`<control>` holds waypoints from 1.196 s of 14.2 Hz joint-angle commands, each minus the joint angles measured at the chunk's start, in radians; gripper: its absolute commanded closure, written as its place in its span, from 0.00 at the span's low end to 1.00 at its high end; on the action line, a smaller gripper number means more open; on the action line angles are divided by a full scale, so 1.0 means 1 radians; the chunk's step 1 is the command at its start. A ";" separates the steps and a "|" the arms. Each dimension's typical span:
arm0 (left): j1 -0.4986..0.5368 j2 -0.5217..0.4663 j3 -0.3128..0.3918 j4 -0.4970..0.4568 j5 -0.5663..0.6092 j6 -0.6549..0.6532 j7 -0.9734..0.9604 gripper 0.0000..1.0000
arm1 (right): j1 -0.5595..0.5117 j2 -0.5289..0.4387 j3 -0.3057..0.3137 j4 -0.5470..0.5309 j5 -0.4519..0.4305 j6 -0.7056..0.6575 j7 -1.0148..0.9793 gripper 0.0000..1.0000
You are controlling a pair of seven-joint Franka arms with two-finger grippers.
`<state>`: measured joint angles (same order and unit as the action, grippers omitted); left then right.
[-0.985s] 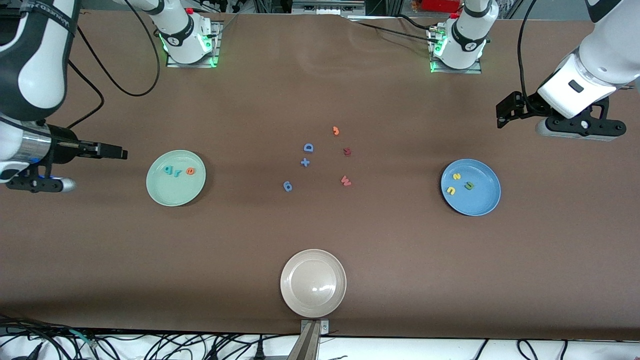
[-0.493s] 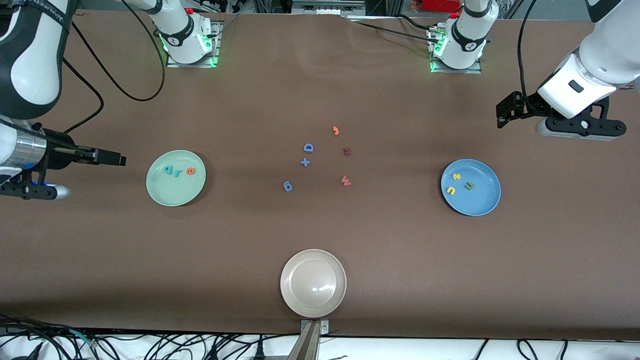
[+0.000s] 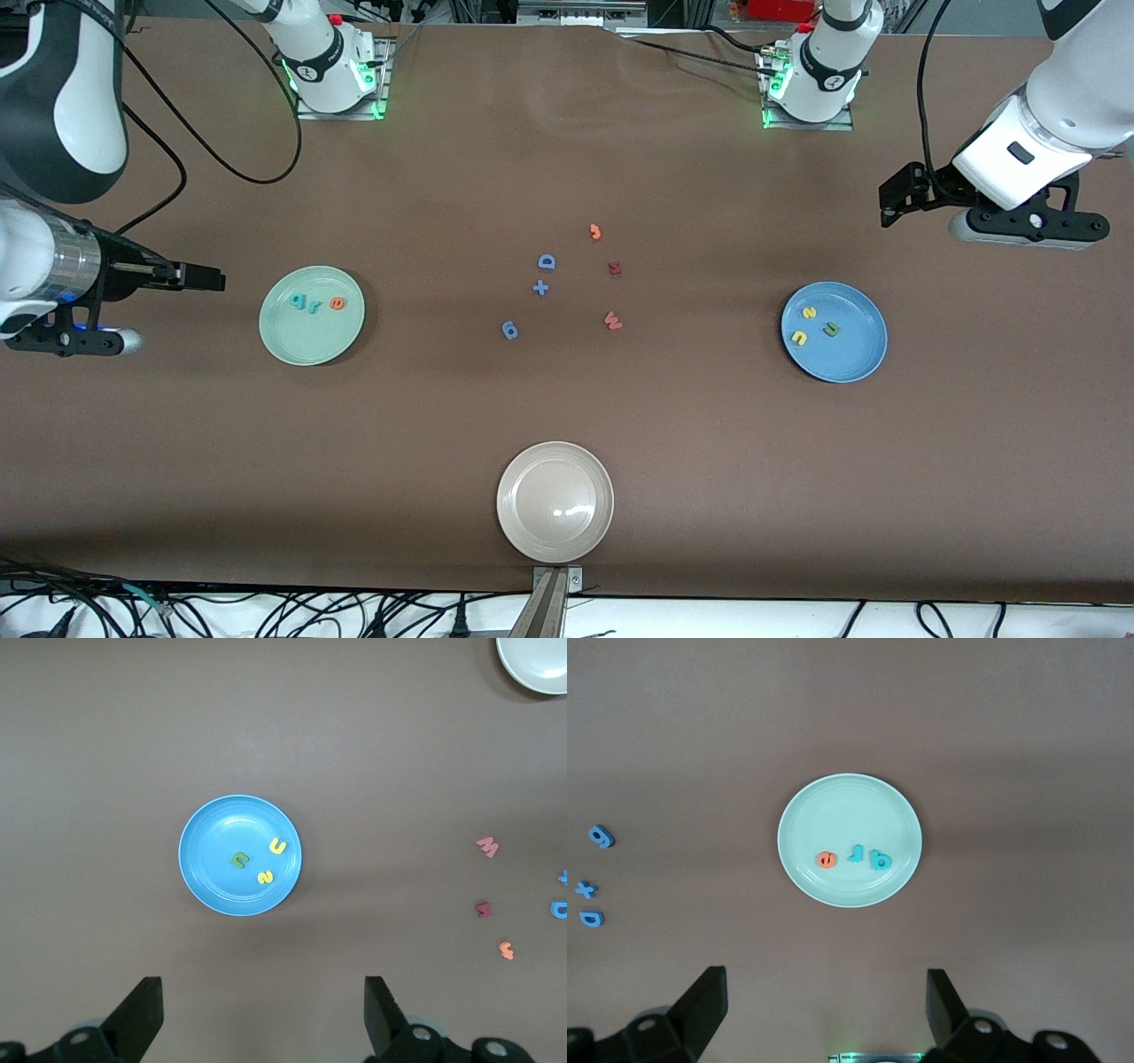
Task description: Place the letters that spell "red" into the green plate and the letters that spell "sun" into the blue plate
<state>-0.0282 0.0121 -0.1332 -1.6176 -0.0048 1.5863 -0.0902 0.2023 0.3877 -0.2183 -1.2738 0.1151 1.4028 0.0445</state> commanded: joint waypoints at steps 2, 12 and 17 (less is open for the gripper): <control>-0.004 0.014 0.000 0.031 0.017 -0.023 0.007 0.00 | -0.170 -0.047 0.213 -0.028 -0.101 0.027 0.014 0.01; -0.002 0.014 0.000 0.031 0.017 -0.023 0.007 0.00 | -0.198 -0.150 0.235 -0.194 -0.095 0.211 0.012 0.01; -0.004 0.014 0.000 0.031 0.017 -0.023 0.007 0.00 | -0.199 -0.150 0.235 -0.194 -0.094 0.211 0.015 0.01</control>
<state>-0.0282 0.0122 -0.1332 -1.6176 -0.0048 1.5862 -0.0902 0.0238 0.2708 -0.0073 -1.4283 0.0290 1.5977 0.0446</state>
